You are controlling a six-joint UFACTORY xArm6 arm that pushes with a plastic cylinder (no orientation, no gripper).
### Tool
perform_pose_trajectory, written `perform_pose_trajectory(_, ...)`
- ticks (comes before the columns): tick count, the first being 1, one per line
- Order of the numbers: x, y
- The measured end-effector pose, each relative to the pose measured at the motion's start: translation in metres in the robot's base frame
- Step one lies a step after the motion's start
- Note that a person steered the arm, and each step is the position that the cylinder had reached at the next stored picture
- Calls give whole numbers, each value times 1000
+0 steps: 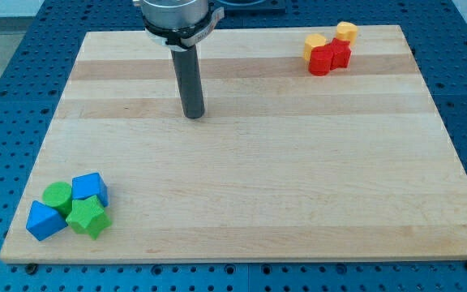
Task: Separate the yellow hexagon from the yellow heart
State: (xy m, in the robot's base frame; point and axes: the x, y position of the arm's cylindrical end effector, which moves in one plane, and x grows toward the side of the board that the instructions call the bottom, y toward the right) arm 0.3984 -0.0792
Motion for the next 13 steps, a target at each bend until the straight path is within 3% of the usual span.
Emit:
perform_pose_trajectory(2,0,-13)
perform_pose_trajectory(4,21,-150)
perform_pose_trajectory(6,35,-194)
perform_pose_trajectory(7,76,-226)
perform_pose_trajectory(9,104,-226)
perform_pose_trajectory(10,172,-225)
perform_pose_trajectory(13,188,-218)
